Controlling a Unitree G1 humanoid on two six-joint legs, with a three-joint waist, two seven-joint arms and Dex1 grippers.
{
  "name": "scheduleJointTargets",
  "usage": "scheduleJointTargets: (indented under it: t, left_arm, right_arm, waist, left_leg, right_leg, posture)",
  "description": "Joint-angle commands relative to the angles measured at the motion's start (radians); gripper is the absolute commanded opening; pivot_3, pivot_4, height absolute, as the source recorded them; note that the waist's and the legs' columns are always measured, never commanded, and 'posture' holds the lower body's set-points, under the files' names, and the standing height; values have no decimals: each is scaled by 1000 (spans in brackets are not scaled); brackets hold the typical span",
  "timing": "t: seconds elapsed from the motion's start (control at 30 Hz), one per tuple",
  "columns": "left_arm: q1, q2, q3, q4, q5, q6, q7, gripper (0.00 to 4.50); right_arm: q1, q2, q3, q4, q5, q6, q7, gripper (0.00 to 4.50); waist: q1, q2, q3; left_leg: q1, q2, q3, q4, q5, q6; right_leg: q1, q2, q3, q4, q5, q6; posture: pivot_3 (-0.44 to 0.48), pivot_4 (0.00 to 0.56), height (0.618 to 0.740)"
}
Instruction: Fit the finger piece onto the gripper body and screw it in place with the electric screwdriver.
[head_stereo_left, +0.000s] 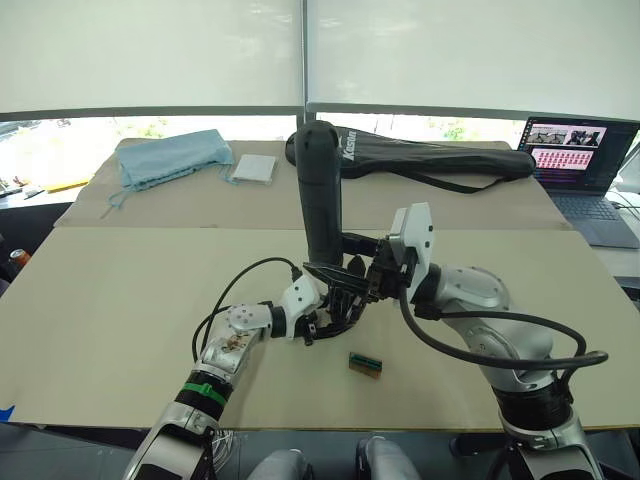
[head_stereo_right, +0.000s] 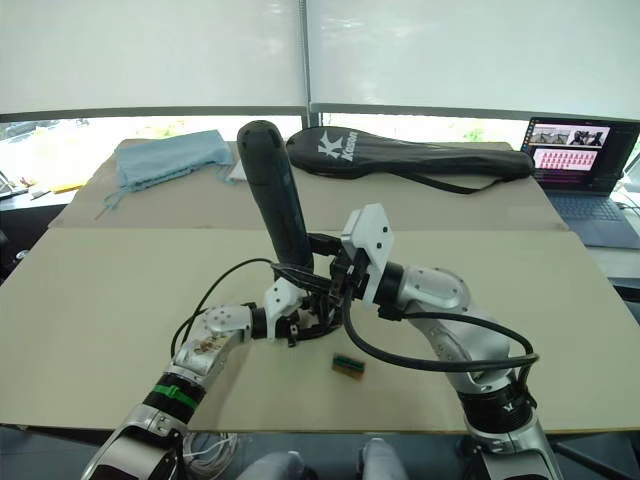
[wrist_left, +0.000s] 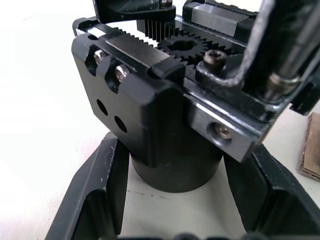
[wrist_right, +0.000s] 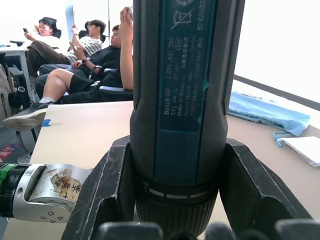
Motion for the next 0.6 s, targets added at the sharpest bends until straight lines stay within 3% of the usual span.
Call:
scheduleJointTargets:
  t: [0.03, 0.17, 0.6]
  left_arm:
    - [30, 8, -39, 17, 17, 42, -20, 2255]
    - [32, 8, -38, 15, 19, 42, -22, 2255]
    - [28, 9, -36, 46, 46, 13, 21, 2255]
  right_arm:
    - [47, -5, 49, 53, -42, 32, -5, 1921]
    - [45, -2, 47, 58, -49, 20, -8, 1921]
    - [-14, 18, -18, 20, 30, -29, 42, 1921]
  waist:
    - [-1, 0, 0]
    - [-1, 0, 0]
    - [0, 0, 0]
  left_leg:
    - [2, 0, 0, -2, 0, 0]
    - [12, 0, 0, -12, 0, 0]
    - [12, 0, 0, -12, 0, 0]
  right_leg:
    - [2, 0, 0, -1, 0, 0]
    - [9, 0, 0, -8, -2, 1]
    - [9, 0, 0, -11, -2, 2]
  posture:
    - [0, 150, 740]
    - [0, 150, 740]
    - [0, 150, 740]
